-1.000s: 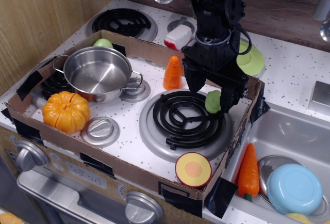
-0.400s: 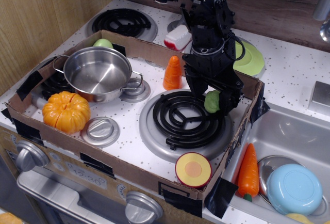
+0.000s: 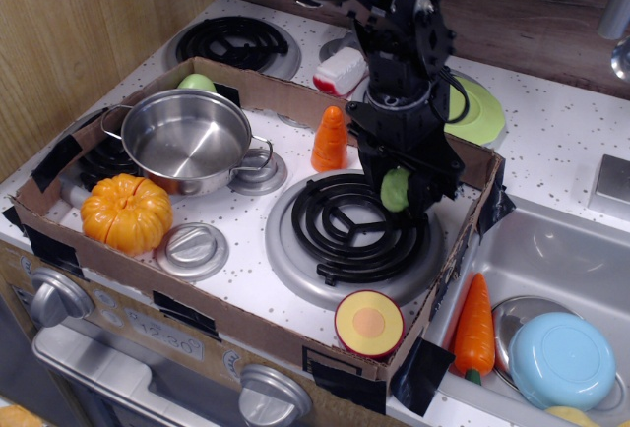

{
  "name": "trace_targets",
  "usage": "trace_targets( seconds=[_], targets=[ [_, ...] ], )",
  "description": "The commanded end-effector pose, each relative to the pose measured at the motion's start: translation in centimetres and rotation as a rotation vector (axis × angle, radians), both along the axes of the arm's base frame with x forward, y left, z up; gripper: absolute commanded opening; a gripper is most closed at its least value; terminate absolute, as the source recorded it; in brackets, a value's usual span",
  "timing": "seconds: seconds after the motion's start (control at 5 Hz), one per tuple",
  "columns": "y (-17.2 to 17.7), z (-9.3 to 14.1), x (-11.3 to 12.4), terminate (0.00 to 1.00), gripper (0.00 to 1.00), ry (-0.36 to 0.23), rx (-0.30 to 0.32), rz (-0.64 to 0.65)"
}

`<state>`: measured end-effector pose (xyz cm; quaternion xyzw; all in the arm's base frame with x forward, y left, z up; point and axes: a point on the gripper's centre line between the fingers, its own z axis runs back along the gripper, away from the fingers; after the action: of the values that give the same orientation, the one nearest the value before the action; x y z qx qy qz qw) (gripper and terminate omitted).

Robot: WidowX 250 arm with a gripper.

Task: Put broccoli in pot

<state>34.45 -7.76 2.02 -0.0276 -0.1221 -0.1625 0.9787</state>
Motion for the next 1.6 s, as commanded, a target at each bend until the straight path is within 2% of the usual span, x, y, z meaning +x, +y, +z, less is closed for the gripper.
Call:
trace_targets(
  seconds=[0.0, 0.2, 0.4, 0.6, 0.8, 1.0, 1.2, 1.4],
  targets=[
    [0.2, 4.5, 0.2, 0.0, 0.0, -0.041, 0.025, 0.016],
    [1.7, 6.7, 0.0, 0.0, 0.0, -0.028, 0.055, 0.014],
    [3.2, 8.1, -0.3, 0.0, 0.0, -0.021, 0.114, 0.014],
    [5.7, 9.5, -0.8, 0.0, 0.0, -0.004, 0.215, 0.017],
    [8.3, 9.5, -1.5, 0.0, 0.0, -0.013, 0.263, 0.044],
    [11.0, 8.8, -1.9, 0.0, 0.0, -0.029, 0.277, 0.044],
    [13.2, 8.0, -2.4, 0.0, 0.0, -0.022, 0.294, 0.063],
    [15.0, 7.1, -3.2, 0.0, 0.0, 0.021, 0.312, 0.091]
  ],
)
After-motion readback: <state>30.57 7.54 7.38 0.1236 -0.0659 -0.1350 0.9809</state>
